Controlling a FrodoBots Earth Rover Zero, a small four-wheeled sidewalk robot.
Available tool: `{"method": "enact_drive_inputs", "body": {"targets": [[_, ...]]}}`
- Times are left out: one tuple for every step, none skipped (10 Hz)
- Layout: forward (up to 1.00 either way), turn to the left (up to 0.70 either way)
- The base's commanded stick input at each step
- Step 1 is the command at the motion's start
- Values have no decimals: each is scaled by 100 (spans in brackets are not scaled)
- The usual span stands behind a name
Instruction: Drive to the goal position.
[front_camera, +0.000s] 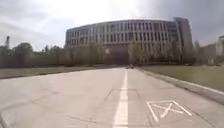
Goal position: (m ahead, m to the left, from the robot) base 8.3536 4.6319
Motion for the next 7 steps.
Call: {"method": "enact_drive_inputs", "body": {"targets": [[70,0],[70,0],[70,0],[70,0],[70,0],[70,0],[70,0]]}}
